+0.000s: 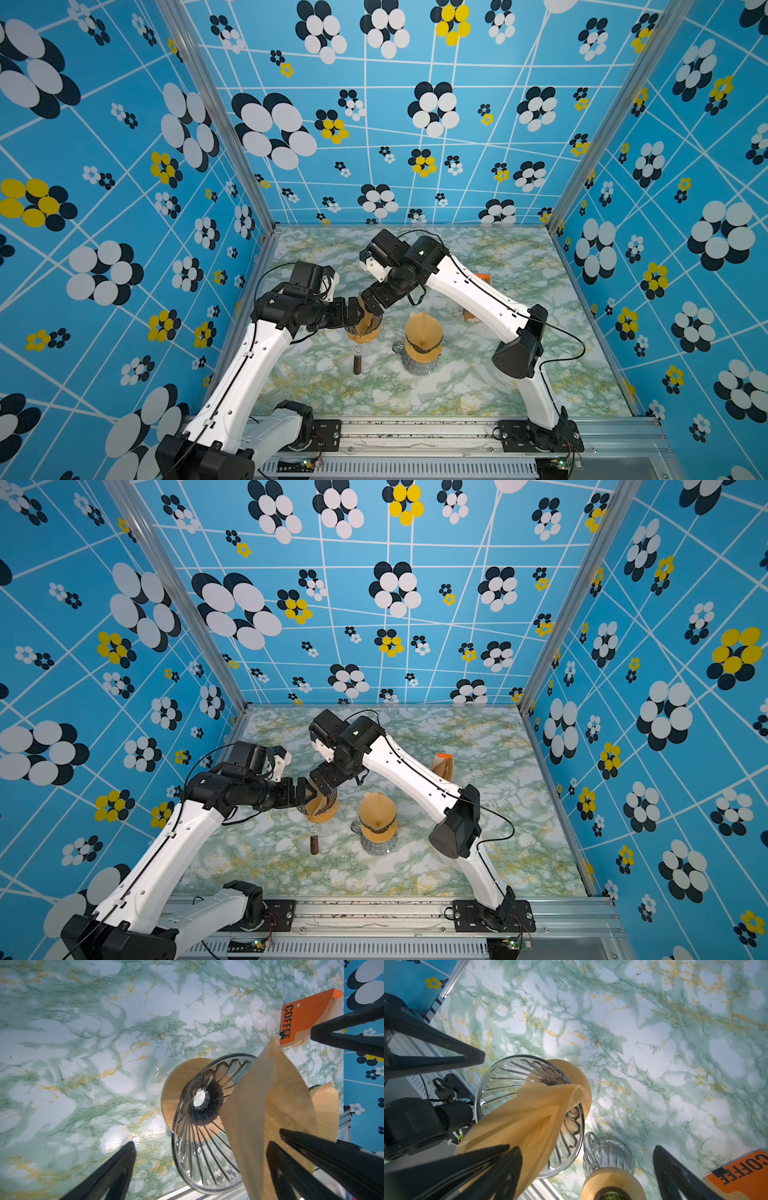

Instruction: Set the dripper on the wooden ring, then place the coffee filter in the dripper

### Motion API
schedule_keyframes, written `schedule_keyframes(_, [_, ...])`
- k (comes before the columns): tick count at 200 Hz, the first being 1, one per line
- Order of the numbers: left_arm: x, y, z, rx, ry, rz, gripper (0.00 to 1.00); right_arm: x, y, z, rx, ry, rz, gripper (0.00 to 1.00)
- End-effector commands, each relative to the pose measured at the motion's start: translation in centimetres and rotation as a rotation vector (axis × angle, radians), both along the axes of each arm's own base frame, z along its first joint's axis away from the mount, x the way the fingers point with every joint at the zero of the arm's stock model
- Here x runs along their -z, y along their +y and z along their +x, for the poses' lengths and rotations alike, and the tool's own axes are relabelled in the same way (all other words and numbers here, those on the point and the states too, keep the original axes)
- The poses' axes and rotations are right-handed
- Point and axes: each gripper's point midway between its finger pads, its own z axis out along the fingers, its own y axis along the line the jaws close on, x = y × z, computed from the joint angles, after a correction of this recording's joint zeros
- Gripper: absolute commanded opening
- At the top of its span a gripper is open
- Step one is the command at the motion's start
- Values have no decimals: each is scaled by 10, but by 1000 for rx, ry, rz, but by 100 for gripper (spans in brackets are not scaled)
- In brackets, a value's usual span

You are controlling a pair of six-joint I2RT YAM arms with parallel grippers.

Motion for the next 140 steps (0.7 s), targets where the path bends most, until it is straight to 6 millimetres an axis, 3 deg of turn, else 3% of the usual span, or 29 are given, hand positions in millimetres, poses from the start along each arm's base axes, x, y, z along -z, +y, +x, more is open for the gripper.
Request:
schedule_keyframes(1, [9, 4, 3, -20, 19, 5, 99, 6, -9, 1, -7, -16, -65, 99])
schedule_keyframes(30, [16, 9, 5, -32, 37, 22, 99, 6, -12, 2, -11, -22, -80, 99])
schedule_keyframes(40, [18, 11, 6, -41, 41, 24, 99, 21, -10, 4, -12, -4, -108, 99])
schedule_keyframes(140, [33, 30, 9, -92, 80, 60, 99, 40, 0, 9, -22, 12, -120, 99])
